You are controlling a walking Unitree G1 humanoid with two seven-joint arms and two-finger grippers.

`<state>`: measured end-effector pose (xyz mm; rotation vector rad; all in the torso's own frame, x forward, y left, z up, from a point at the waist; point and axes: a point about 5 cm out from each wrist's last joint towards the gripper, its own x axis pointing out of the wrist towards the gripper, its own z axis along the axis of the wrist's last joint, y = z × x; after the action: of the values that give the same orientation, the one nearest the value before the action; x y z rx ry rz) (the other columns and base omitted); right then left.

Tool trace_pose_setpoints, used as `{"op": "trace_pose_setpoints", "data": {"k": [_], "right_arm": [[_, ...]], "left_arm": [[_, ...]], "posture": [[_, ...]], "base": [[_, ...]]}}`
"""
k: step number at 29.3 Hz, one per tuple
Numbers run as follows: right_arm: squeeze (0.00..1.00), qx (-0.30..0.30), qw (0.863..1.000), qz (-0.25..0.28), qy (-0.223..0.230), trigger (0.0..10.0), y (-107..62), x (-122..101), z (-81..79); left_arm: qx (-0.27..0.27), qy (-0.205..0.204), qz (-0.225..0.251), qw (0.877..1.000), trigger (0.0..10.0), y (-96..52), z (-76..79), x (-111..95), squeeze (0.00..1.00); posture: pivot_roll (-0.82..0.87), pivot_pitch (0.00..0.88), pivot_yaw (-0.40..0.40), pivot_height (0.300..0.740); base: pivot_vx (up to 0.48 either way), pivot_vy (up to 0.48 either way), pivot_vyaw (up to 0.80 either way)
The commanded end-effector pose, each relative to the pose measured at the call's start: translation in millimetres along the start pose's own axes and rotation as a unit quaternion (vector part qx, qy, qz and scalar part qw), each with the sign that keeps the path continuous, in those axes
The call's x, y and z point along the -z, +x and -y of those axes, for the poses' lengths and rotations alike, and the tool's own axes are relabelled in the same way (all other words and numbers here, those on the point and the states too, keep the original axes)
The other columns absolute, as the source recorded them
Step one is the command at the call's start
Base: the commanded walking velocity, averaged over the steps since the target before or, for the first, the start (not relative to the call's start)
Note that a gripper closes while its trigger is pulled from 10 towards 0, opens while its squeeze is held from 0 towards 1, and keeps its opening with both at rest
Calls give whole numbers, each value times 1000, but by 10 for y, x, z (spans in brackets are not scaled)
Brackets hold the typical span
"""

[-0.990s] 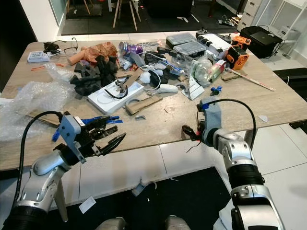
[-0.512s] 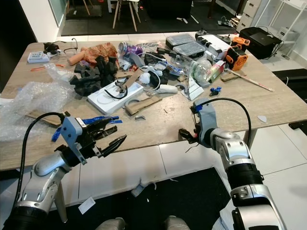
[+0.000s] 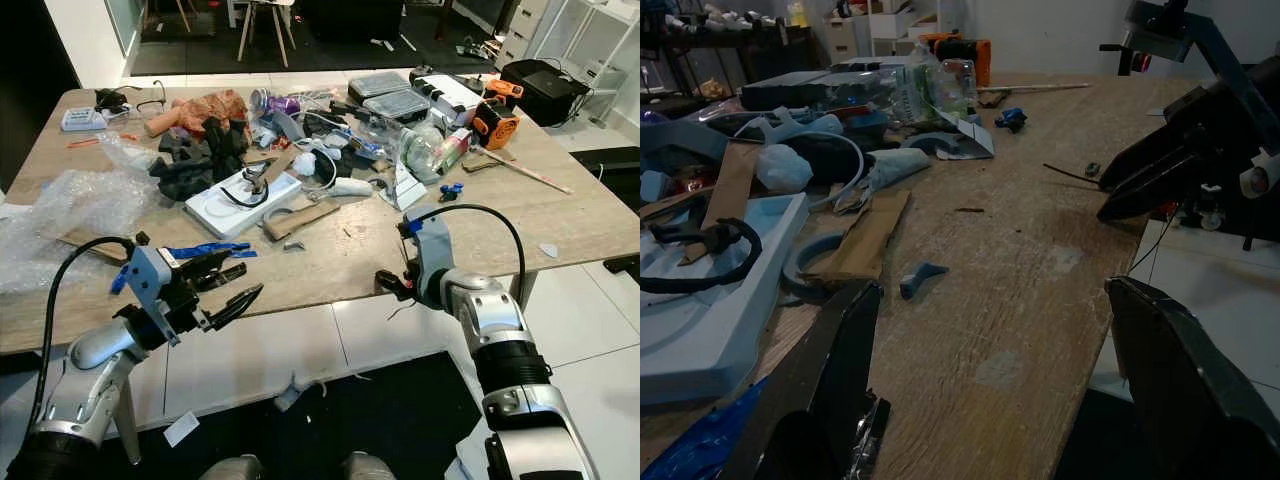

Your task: Picking trash to rubbish bin

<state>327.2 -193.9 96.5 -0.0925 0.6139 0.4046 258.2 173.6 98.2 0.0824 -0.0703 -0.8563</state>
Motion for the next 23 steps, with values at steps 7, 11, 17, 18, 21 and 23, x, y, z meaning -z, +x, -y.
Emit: {"op": "trace_pose_setpoints", "data": {"k": [7,11,17,18,21,23], "right_arm": [[0,3,998,-54,26,0,2,246,18],[0,4,998,-54,29,0,2,250,21],[0,8,998,-52,34,0,0,241,35],[0,9,998,-51,35,0,1,239,38],[0,13,998,-42,36,0,3,218,49],[0,17,999,-29,38,0,4,181,57]], "left_arm": [[10,3,-14,1000,10000,-27,15,41,0],[10,3,-13,1000,10000,-26,17,35,0],[11,3,-13,1000,10000,-26,20,32,0],[11,3,-13,1000,10000,-26,20,32,0],[12,3,-13,1000,10000,-28,20,37,0],[12,3,-14,1000,10000,-28,18,40,0]], "posture": [[31,0,-44,740],[31,0,-44,740],[32,0,-46,740],[32,0,-46,740],[31,0,-47,740],[31,0,-47,740]], "base": [[0,0,0],[0,0,0],[0,0,0],[0,0,0],[0,0,0],[0,0,0]]}}
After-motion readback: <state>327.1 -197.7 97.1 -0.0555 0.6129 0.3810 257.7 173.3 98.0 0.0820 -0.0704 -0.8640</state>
